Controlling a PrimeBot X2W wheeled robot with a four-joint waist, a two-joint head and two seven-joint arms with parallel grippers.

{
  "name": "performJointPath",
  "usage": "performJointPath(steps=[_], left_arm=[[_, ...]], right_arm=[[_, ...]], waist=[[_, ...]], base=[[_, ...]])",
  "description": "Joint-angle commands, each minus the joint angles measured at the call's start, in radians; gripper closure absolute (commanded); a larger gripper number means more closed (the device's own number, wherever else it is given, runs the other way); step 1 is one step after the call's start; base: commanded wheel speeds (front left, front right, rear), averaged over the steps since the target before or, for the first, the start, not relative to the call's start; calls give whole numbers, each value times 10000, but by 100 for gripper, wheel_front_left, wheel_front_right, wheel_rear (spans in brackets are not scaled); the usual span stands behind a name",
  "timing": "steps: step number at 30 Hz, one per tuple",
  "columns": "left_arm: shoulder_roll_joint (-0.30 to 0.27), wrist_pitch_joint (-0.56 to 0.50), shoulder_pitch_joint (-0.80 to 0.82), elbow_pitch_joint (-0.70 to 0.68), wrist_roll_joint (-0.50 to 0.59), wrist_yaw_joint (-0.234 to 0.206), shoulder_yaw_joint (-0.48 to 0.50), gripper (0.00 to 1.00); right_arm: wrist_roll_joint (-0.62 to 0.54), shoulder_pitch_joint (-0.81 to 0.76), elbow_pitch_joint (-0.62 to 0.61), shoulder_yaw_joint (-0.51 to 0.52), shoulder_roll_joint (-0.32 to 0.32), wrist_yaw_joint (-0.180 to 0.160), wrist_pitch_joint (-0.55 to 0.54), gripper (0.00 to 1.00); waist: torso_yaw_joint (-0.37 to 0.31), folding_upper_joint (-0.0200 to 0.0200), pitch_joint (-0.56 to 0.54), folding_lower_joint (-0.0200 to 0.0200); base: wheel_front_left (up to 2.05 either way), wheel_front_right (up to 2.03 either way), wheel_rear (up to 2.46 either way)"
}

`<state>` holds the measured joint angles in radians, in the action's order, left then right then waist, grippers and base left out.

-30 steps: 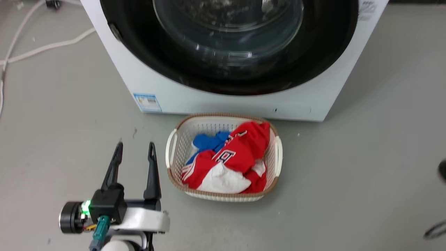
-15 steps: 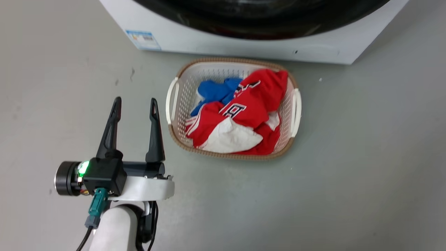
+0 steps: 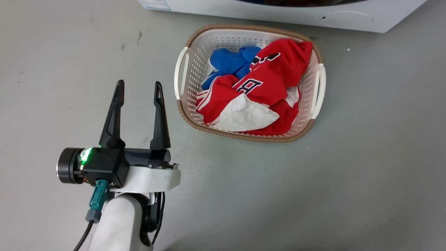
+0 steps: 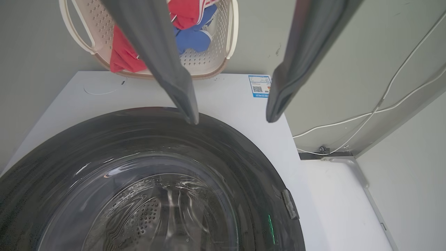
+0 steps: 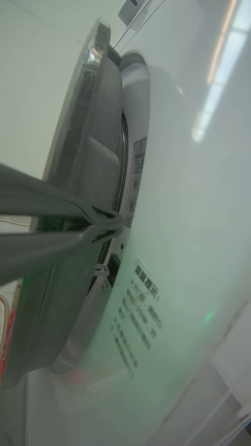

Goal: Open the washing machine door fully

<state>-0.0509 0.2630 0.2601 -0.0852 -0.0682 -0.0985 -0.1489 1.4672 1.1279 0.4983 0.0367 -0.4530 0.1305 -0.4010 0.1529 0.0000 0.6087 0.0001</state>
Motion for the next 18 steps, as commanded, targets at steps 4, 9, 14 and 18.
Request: performJointPath(steps=[4, 9, 14, 18], left_arm=[[3, 28, 185, -22, -73, -85, -30, 0], [3, 28, 183, 45, -90, -141, -34, 0], [5, 28, 33, 83, -77, -163, 46, 0], [5, 28, -65, 121, 7, -122, 108, 0]], right_arm=[[-359, 496, 308, -597, 51, 4, -416, 100], [-312, 264, 165, -911, 254, 15, -734, 100], [-116, -479, -356, -954, 208, 14, -862, 100], [176, -1303, -1052, -981, 206, 15, -1040, 100]], waist=[[167, 0, 231, -1], [156, 0, 183, -1], [25, 0, -92, -1], [-168, 0, -372, -1]], base=[[0, 0, 0], [0, 0, 0], [0, 0, 0], [0, 0, 0]])
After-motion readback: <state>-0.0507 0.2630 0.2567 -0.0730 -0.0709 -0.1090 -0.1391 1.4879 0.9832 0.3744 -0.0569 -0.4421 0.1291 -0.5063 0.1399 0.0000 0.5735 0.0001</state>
